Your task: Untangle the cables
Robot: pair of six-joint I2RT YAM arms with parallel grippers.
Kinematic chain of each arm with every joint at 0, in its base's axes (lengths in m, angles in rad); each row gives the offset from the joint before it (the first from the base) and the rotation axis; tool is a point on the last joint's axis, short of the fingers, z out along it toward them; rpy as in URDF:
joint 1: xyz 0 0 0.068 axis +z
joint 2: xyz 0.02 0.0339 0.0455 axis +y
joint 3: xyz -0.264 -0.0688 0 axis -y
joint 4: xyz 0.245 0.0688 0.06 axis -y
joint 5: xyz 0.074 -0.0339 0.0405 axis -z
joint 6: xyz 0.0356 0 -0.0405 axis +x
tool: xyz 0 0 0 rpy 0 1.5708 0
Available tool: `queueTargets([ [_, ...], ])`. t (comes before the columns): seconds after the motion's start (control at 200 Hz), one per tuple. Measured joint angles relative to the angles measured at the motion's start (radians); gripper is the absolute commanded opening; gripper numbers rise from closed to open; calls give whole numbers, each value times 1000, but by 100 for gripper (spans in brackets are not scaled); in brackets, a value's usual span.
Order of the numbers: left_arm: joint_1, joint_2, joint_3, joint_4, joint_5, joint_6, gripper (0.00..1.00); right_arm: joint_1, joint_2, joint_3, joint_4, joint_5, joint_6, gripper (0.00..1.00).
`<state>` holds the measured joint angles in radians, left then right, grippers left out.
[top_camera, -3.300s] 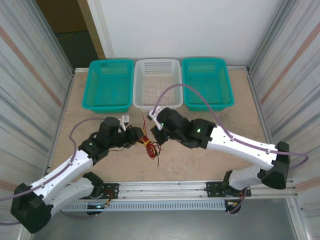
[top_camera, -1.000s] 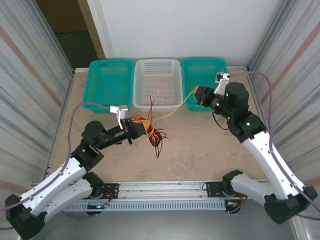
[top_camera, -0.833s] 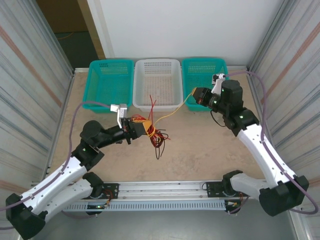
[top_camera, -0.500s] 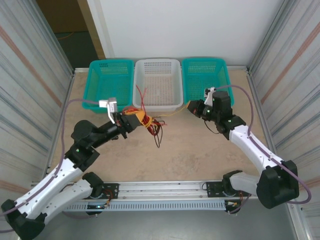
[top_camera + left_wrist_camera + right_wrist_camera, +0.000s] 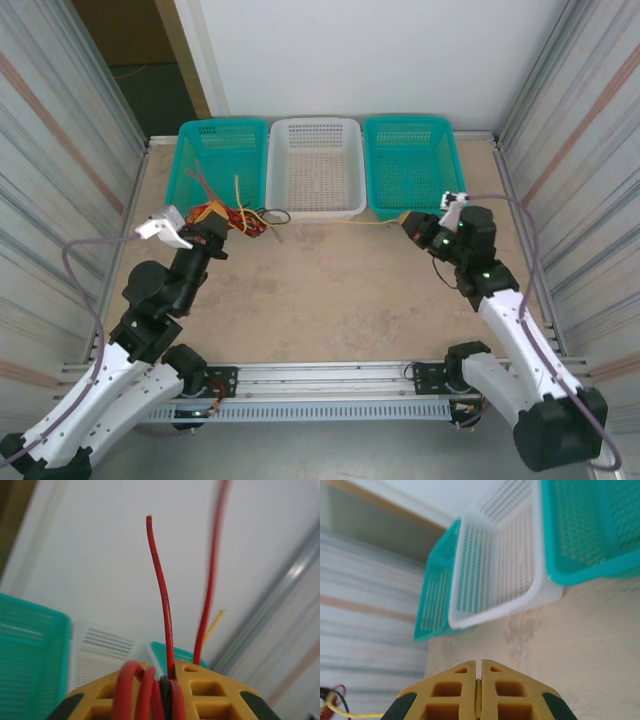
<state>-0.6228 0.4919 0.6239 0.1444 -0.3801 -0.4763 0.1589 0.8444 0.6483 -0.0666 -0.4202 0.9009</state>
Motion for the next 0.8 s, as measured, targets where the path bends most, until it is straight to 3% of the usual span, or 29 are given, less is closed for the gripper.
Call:
queueTargets([
  [0.215,130,2,-8,-149,18,-127,0,-197,-76,131,-196,-56,-48,0],
  [0.311,201,-6,-30,-217,-15,-170,0,-322,-88,229,-271,-13,-80,0],
  [0.476,219,-35,-83,-328,-12,-237,0,-468,-113,361,-348,6,-124,0],
  [0.596,220,-32,-137,-347,70,-298,0,-536,-121,420,-377,-4,-129,0],
  [0.802,190,110,-278,-206,269,-431,0,-541,-121,471,-417,-29,-151,0],
])
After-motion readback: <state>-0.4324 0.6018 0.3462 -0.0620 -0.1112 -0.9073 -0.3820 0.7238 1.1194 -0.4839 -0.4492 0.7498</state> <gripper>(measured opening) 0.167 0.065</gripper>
